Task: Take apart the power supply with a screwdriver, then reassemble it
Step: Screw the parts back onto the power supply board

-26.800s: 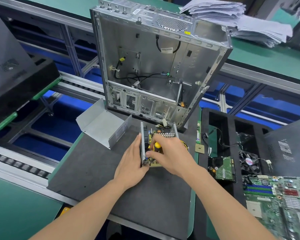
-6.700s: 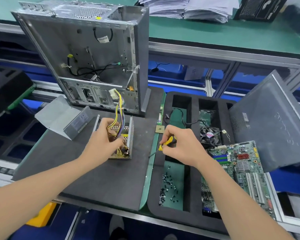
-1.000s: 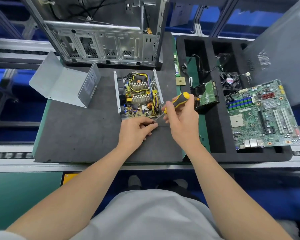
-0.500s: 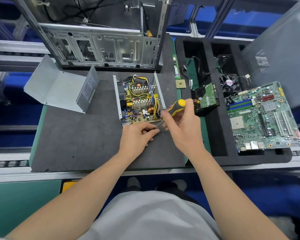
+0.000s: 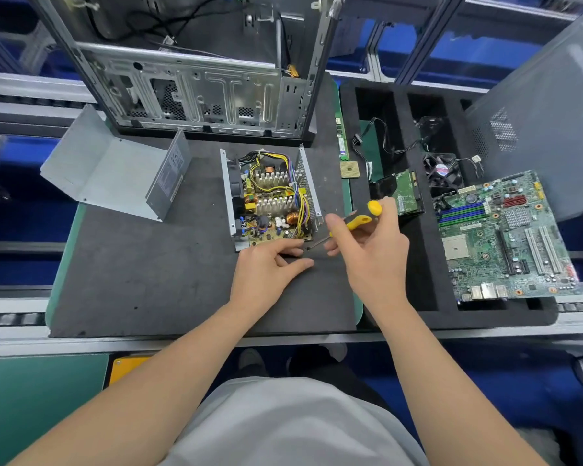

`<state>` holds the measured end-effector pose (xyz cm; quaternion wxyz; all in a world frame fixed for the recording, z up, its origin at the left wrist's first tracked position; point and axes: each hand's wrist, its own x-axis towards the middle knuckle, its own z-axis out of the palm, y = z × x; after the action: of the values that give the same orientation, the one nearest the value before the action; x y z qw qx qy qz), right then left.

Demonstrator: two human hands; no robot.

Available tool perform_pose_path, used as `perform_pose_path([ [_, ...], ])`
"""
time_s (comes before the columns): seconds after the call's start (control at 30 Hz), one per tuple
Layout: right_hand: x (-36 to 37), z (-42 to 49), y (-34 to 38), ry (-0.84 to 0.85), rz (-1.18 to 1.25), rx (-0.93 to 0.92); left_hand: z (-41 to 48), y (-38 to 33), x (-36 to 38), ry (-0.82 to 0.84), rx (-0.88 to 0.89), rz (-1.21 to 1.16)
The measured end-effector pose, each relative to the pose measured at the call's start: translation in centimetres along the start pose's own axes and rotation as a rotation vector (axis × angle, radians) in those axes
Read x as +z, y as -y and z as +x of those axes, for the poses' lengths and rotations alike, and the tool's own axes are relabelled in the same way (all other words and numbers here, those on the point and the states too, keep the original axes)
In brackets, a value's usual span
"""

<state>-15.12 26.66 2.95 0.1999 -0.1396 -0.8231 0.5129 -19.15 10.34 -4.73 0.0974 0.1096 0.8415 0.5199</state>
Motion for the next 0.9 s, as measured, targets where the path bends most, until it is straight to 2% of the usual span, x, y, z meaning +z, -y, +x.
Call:
perform_pose_path([
  [0.23,-0.1,0.4,-0.6,-0.027,-0.092,-0.059,-0.3,-0.6,0.1,0.003,0.143,0.267],
  [0.37,0.0,0.5,-0.4,-0.028,-0.109,-0.06,-0.4,-0.6,-0.2,0.02,0.198,0.268],
  [0.53,-0.3,0.3,-0.5,-0.032,-0.117,-0.044,0.3,-2.7,-1.6,-0.278,0.559,0.404],
  [0.6,-0.2,0.3,-0.5,-0.027,-0.117,-0.031,2.3,-4.0,-2.7,-0.314,0.586,0.568],
  [0.77,-0.2,0.4,-0.4,-0.038,-0.104,-0.015,7.5,-6.2,-4.3,-0.045,0.3,0.97],
  [0.9,-0.2,0.4,-0.4,-0.035,-0.106,-0.001,10.2,-6.0,-4.2,0.162,0.242,1.1],
])
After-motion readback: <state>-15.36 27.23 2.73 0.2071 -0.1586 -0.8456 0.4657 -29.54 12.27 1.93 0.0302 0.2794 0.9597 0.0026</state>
